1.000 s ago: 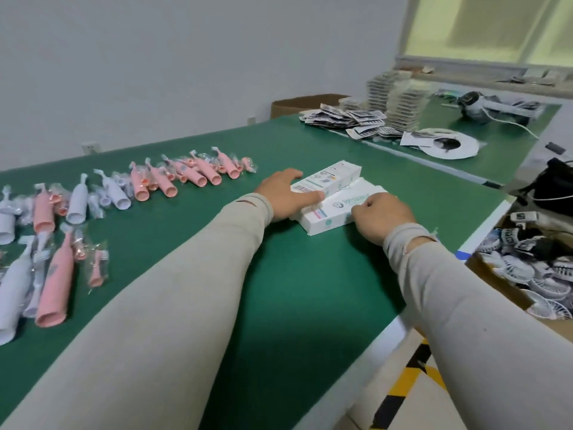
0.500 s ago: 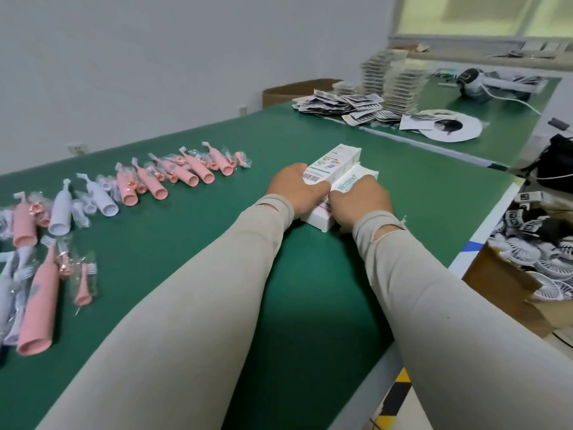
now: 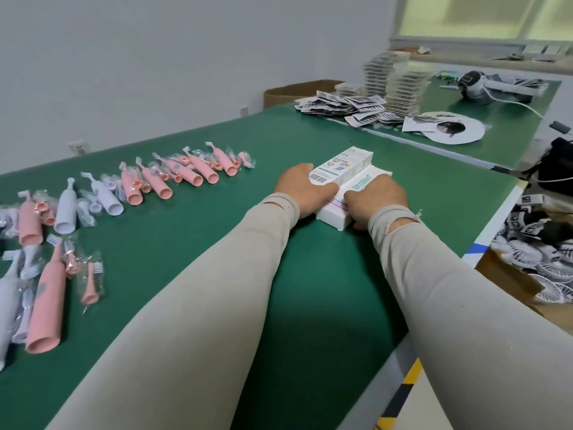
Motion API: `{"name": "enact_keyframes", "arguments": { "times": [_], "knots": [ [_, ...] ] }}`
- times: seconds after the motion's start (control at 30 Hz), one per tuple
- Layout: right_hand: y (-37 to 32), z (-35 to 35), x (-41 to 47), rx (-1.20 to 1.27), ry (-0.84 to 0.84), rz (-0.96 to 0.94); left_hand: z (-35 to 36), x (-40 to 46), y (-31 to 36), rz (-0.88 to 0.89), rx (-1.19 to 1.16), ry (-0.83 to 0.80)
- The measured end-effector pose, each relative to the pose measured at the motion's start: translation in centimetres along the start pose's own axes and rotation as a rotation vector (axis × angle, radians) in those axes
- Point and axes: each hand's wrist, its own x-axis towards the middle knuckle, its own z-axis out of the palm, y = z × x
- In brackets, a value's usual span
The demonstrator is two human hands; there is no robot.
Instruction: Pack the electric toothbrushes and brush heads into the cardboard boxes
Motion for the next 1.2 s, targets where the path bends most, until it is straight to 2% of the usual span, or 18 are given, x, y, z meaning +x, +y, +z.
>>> {"name": "enact_keyframes", "arguments": {
  "times": [0.07,0.13,0.2,0.27,0.33,0.43,0.63,0.73,0.87,0.97,1.07,1.13,1.2],
  "knots": [
    [0.0,-0.3,-0.4,-0.039,0.036,-0.007,-0.2,-0.4,-0.1,-0.026,-0.013,-0.030],
    [-0.5,-0.7,-1.6,-0.075,0.162,-0.055,-1.2,-1.4,-0.4,0.011,-0.008,0.013],
    [-2.0,-0.7,-3.7,-0.016,0.275,-0.169,-3.3,-3.0,-1.0,0.039,0.017,0.103],
    [-4.3,-0.2,-6.4,0.080,0.295,-0.325,-6.1,-5.7,-1.7,0.049,0.035,0.197],
    [-7.0,0.8,-9.5,0.137,0.222,-0.461,-9.2,-9.2,-2.7,0.054,0.063,0.289],
    [-10.6,2.9,-15.4,0.133,0.024,-0.658,-13.8,-16.3,-5.0,0.009,0.068,0.437],
    [-13.7,8.0,-25.5,0.032,-0.306,-0.928,-19.1,-31.0,-9.1,-0.174,0.092,0.694],
    [-14.6,10.3,-29.3,0.012,-0.397,-0.995,-20.8,-36.6,-10.2,-0.251,0.138,0.764],
    [-14.7,13.0,-32.5,0.118,-0.413,-1.113,-22.3,-42.0,-10.8,-0.320,0.182,0.842],
    [-13.5,14.4,-33.2,0.198,-0.324,-1.163,-24.0,-45.3,-11.0,-0.370,0.323,0.862],
    [-12.8,15.0,-32.5,0.214,-0.312,-1.200,-27.4,-48.6,-11.4,-0.480,0.589,0.908],
    [-12.7,15.1,-31.9,0.228,-0.317,-1.203,-30.3,-50.9,-11.6,-0.609,0.801,0.958],
    [-12.5,15.1,-31.7,0.222,-0.322,-1.204,-32.8,-52.9,-12.2,-0.811,1.006,0.950]
  ]
}}
